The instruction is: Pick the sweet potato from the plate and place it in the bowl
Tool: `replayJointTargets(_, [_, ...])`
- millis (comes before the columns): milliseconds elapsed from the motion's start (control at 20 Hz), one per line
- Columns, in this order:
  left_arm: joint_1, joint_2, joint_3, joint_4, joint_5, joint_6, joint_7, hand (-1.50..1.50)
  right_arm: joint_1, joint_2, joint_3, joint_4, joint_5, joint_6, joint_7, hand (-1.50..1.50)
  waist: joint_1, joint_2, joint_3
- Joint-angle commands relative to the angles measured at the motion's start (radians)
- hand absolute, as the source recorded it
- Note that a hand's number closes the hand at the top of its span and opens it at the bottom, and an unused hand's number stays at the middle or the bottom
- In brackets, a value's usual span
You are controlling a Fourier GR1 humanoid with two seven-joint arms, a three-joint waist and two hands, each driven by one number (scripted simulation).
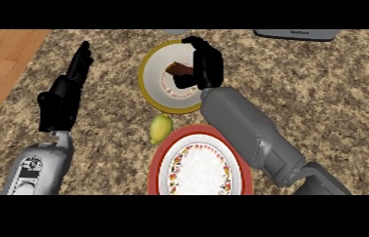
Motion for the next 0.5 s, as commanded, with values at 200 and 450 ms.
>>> replayJointTargets(200, [-0.001,0.002,0.007,0.004,0.000,-0.003,0.003,0.00,0.010,0.000,-0.175,0.008,-0.177,0.030,-0.338,-1.50,-0.001,-0.002,0.001])
replayJointTargets(450, [0.042,-0.012,-0.012,-0.063,-0.024,0.016,0.055,0.00,0.032,0.000,-0.289,0.066,-0.268,0.090,-0.507,-1.50,-0.032,-0.020,0.000])
